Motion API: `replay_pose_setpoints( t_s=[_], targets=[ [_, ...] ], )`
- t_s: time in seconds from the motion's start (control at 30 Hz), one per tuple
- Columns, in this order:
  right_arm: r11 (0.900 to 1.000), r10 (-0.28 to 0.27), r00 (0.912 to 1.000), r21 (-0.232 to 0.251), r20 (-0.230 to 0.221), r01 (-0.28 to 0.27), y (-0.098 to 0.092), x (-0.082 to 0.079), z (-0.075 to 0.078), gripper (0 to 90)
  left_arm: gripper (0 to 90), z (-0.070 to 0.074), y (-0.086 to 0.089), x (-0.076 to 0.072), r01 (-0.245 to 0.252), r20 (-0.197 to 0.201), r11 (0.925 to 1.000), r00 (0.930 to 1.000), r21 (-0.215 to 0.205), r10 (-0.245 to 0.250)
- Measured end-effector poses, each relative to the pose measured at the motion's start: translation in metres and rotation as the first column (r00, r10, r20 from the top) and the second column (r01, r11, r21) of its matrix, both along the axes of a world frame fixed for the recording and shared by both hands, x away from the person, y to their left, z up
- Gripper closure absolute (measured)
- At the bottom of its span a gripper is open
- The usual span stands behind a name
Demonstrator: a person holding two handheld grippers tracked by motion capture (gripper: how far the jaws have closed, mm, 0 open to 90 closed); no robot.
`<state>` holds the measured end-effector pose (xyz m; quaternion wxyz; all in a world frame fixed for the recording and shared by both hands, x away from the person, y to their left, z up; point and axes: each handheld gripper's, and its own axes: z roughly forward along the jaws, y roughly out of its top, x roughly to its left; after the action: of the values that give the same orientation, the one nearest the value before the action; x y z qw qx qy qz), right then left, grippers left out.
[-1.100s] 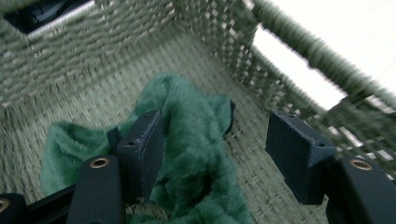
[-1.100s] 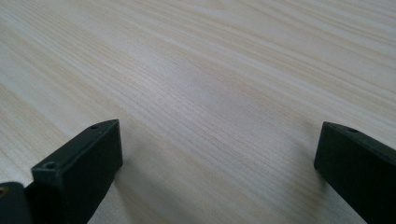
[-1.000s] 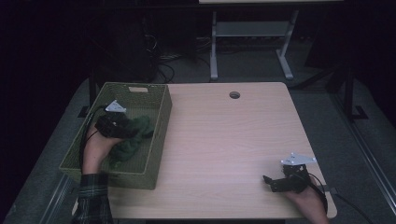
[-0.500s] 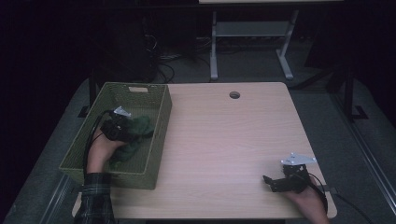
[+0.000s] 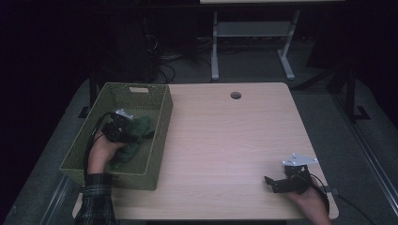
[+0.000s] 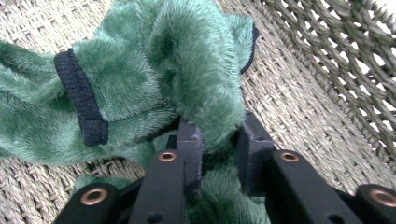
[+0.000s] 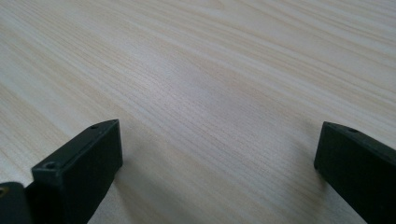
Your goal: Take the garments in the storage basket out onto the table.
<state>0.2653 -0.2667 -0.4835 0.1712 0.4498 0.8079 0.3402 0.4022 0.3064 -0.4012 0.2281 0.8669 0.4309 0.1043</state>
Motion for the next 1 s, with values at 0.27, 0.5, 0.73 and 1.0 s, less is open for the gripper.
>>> replay_pose_setpoints(
  t_s=[0.27, 0.5, 0.73, 1.0],
  targets=[
    [1.000, 0.000, 1.0000, 0.000, 0.000, 0.000, 0.000, 0.000, 0.000, 0.7, 76.4, 0.021, 0.007, -0.010, -0.004, 0.086, 0.9980, 0.9963, -0.064, 0.010],
    [1.000, 0.000, 1.0000, 0.000, 0.000, 0.000, 0.000, 0.000, 0.000, 0.7, 76.3, 0.036, 0.012, -0.019, -0.006, 0.141, 0.9943, 0.9898, -0.107, 0.021],
    [1.000, 0.000, 1.0000, 0.000, 0.000, 0.000, 0.000, 0.000, 0.000, 0.7, 76.5, 0.053, 0.015, -0.028, -0.003, 0.205, 0.9850, 0.9780, -0.173, 0.039],
    [1.000, 0.000, 1.0000, 0.000, 0.000, 0.000, 0.000, 0.000, 0.000, 0.7, 76.6, 0.071, 0.015, -0.035, 0.040, 0.225, 0.9744, 0.9743, -0.221, 0.011]
  ],
)
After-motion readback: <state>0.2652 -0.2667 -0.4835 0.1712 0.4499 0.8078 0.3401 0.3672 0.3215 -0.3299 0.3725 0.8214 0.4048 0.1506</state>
